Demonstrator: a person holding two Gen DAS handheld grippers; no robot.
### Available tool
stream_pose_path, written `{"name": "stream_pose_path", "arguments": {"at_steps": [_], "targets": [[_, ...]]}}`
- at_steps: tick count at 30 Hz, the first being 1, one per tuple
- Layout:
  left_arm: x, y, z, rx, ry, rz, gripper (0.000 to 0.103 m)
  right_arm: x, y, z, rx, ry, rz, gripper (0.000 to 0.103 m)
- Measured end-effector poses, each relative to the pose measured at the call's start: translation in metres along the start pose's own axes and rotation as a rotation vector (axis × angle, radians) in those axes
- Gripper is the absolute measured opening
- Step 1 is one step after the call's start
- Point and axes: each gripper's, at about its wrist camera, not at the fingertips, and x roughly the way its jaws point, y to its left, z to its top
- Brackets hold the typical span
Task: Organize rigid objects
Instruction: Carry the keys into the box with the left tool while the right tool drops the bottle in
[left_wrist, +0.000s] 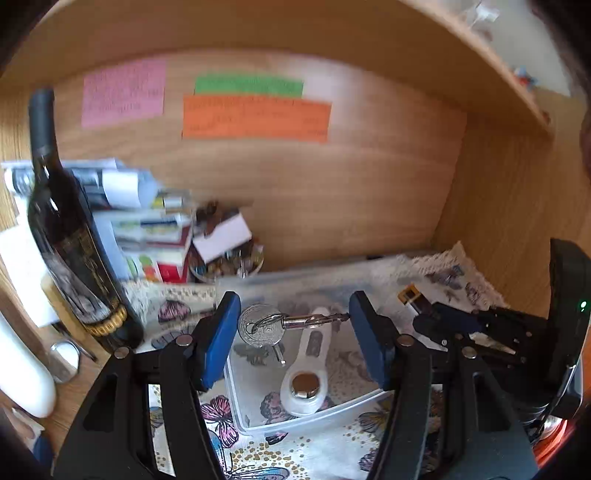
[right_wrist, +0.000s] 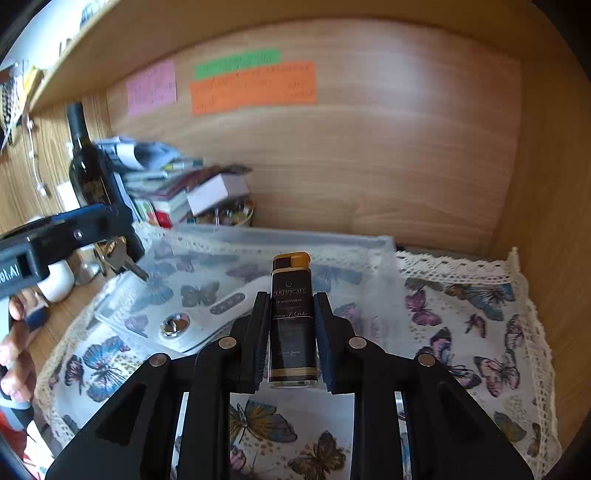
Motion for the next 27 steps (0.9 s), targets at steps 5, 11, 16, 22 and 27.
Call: {"name": "stream_pose_path", "arguments": {"at_steps": [5, 11, 16, 22, 27], "targets": [[0.030, 0.007, -0.013, -0.016, 0.084, -0.005, 0.061, 0.022, 0.006, -0.005, -0.012, 0.052, 0.005, 0.021], [0.052, 0.004, -0.026, 0.006, 0.127, 0.008, 0.061, 0.033, 0.008, -0.005, -0.023, 0.084, 0.013, 0.021], [0.056, 0.001, -0.029, 0.023, 0.140, 0.018, 0.061, 0.036, 0.006, -0.005, -0.013, 0.093, 0.018, 0.023], [0.046, 0.001, -0.024, 0.022, 0.128, 0.034, 0.061, 0.028, 0.005, -0.004, -0.006, 0.086, 0.024, 0.032], [0.024, 0.004, -0.019, 0.008, 0.087, 0.066, 0.078, 0.006, 0.007, -0.001, -0.018, 0.041, 0.018, 0.035]]}}
